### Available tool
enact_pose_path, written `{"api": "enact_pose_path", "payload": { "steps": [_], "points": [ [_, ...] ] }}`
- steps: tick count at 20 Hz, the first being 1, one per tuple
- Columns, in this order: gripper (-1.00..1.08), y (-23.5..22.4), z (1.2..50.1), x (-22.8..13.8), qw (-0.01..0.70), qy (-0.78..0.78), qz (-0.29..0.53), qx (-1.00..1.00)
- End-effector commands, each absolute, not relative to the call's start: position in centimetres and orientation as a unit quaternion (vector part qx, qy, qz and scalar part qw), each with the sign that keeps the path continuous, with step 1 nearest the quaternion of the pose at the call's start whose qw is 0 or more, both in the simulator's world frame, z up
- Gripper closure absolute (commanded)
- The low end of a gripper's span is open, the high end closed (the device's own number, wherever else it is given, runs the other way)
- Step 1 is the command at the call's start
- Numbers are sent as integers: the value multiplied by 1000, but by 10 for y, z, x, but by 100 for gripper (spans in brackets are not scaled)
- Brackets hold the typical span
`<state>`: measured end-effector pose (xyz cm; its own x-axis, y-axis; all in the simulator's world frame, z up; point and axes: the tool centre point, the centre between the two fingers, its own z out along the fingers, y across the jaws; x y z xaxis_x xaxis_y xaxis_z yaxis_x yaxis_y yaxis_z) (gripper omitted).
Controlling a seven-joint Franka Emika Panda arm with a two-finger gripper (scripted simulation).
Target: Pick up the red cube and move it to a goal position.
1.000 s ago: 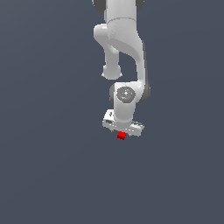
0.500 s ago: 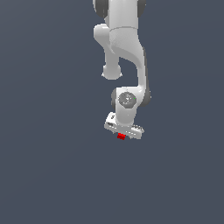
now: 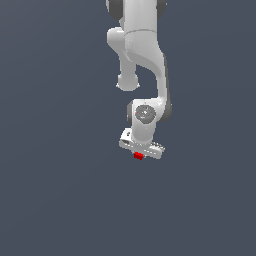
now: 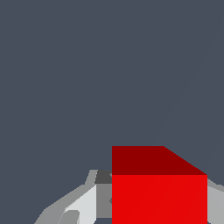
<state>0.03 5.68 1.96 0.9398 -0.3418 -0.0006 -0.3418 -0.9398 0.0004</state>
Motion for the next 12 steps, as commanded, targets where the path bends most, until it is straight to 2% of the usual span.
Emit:
{"api": "enact_pose_path", "payload": {
  "steps": [1, 12],
  "points": [
    [108, 57, 20, 1, 0, -173, 0, 985],
    [108, 56, 38, 0, 0, -173, 0, 985]
  ]
}}
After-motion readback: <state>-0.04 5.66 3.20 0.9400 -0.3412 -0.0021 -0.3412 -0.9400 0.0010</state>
